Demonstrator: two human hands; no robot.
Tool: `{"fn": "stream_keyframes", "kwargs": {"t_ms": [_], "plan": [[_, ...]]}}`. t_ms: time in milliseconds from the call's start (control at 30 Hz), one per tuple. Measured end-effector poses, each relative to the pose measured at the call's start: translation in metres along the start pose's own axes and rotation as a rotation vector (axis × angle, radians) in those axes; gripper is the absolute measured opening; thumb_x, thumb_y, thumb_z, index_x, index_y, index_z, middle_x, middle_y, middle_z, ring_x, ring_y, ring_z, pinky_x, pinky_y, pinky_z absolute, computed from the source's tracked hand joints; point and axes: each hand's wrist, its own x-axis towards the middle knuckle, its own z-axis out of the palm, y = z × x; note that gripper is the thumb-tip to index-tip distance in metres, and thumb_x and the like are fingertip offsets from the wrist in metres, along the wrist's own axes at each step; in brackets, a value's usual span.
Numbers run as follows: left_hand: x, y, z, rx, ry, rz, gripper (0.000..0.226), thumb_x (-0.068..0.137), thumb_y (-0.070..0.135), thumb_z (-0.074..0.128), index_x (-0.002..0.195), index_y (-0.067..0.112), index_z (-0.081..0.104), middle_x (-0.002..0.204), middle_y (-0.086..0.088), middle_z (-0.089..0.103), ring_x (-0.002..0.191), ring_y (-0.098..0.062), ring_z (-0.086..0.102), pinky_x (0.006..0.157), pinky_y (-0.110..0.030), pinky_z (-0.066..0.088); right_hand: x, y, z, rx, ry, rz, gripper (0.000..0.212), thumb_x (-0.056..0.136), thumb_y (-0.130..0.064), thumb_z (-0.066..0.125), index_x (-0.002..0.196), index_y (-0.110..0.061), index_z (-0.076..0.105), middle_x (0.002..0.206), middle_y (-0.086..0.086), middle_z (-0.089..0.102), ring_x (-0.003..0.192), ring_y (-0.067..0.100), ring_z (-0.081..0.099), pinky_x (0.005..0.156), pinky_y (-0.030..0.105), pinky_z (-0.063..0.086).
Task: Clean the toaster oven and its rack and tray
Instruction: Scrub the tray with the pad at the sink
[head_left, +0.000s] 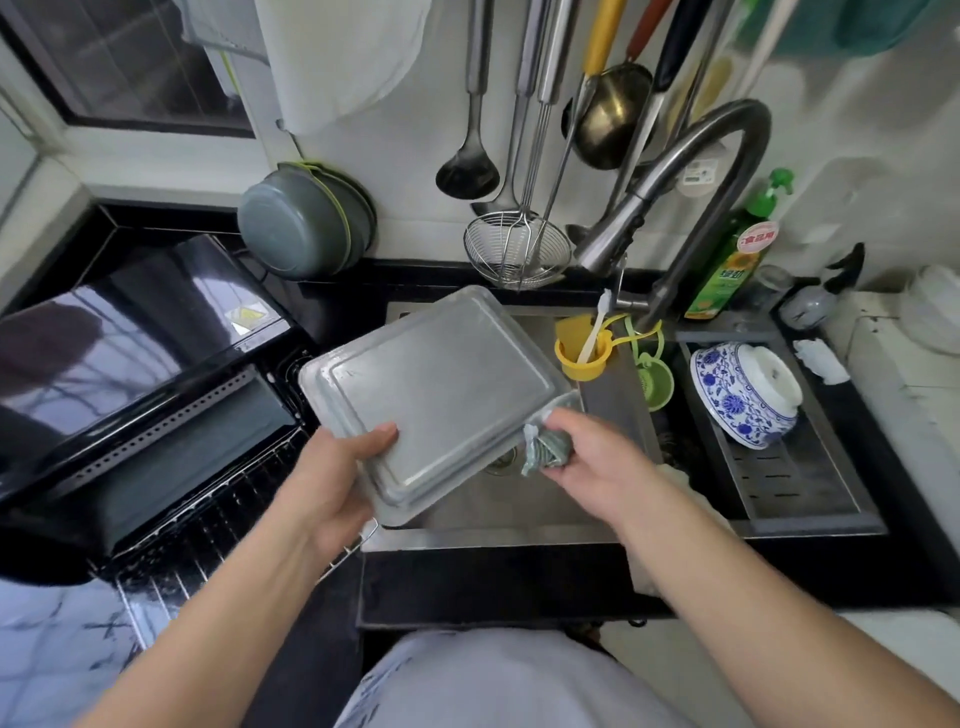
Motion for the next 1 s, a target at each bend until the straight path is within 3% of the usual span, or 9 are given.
{"fn": "stream_keyframes", "kwargs": {"t_ms": [67,167,300,367,467,633,800,867,1000], "plan": [[0.003,0.026,-0.019,0.087,-0.058,-0.018,0.042,0.084,0.001,0.073,0.125,0.006,0.066,0.121,-0.018,0.074,0.104,-0.032,0.075,0.086,-0.048,0.062,-0.009,-0.014,-0.011,-0.136,-0.083,0.014,0.024,0.092,0.001,0.058,0.116,0.005,0.056,0.096,0.02,0.069,0.087,0.027,0.069,0.089,0.046,0.056],[0.011,0.059,-0.046,0.226,-0.182,-0.125,0.094,0.047,0.013,0.103,0.13,0.0,0.063,0.128,-0.025,0.068,0.104,-0.038,0.074,0.077,-0.045,0.064,-0.028,-0.001,-0.014,-0.364,-0.215,0.08,0.024,0.094,0.004,0.054,0.117,0.009,0.054,0.1,0.027,0.071,0.086,0.029,0.072,0.084,0.041,0.059],[0.016,0.074,-0.054,0.321,-0.239,-0.178,0.043,0.084,-0.004,0.069,0.127,0.002,0.066,0.127,-0.028,0.068,0.101,-0.041,0.074,0.073,-0.046,0.065,-0.02,0.001,-0.01,-0.503,-0.214,0.102,0.031,0.091,0.005,0.057,0.121,0.012,0.056,0.103,0.026,0.071,0.084,0.028,0.071,0.079,0.04,0.059],[0.017,0.07,-0.054,0.347,-0.287,-0.193,0.051,0.081,-0.003,0.078,0.13,0.005,0.066,0.131,-0.028,0.066,0.107,-0.044,0.072,0.078,-0.05,0.064,-0.008,-0.019,-0.006,-0.501,-0.206,0.061,0.025,0.091,0.002,0.057,0.115,0.01,0.059,0.091,0.016,0.07,0.073,0.019,0.068,0.065,0.032,0.058],[0.021,0.07,-0.051,0.372,-0.334,-0.18,0.09,0.059,0.006,0.097,0.14,0.007,0.058,0.138,-0.027,0.062,0.115,-0.045,0.068,0.084,-0.053,0.063,-0.002,-0.056,0.003,-0.534,-0.235,0.025,0.008,0.093,0.001,0.055,0.096,-0.002,0.062,0.081,0.008,0.068,0.064,0.014,0.066,0.055,0.028,0.055],[0.018,0.081,-0.044,0.354,-0.389,-0.186,0.043,0.082,-0.008,0.07,0.118,0.014,0.074,0.127,-0.025,0.069,0.1,-0.04,0.075,0.075,-0.049,0.065,0.008,-0.074,0.004,-0.407,-0.195,-0.01,0.012,0.094,-0.003,0.054,0.086,-0.009,0.061,0.073,0.005,0.063,0.059,0.013,0.059,0.056,0.027,0.05],[0.023,0.073,-0.046,0.353,-0.354,-0.171,0.05,0.081,-0.001,0.068,0.13,0.013,0.067,0.129,-0.024,0.068,0.102,-0.039,0.074,0.077,-0.047,0.064,0.008,-0.057,-0.007,-0.322,-0.158,0.003,0.011,0.095,-0.002,0.053,0.091,-0.008,0.062,0.07,0.004,0.064,0.058,0.013,0.06,0.052,0.027,0.051],[0.026,0.07,-0.049,0.266,-0.32,-0.085,0.048,0.097,0.016,0.064,0.145,0.014,0.055,0.138,-0.02,0.063,0.108,-0.035,0.072,0.084,-0.047,0.063,0.01,-0.05,-0.011,-0.254,-0.093,-0.017,0.009,0.093,-0.002,0.056,0.096,-0.008,0.062,0.076,0.005,0.063,0.059,0.012,0.059,0.051,0.026,0.051],[0.012,0.033,-0.038,-0.329,-0.169,0.029,0.064,0.106,0.053,0.043,0.155,0.013,0.041,0.147,-0.016,0.058,0.128,-0.03,0.063,0.104,-0.044,0.054,0.016,-0.038,-0.023,0.042,0.044,-0.025,0.006,0.092,-0.006,0.061,0.097,-0.009,0.063,0.078,0.005,0.066,0.069,0.015,0.06,0.063,0.03,0.051]]}}
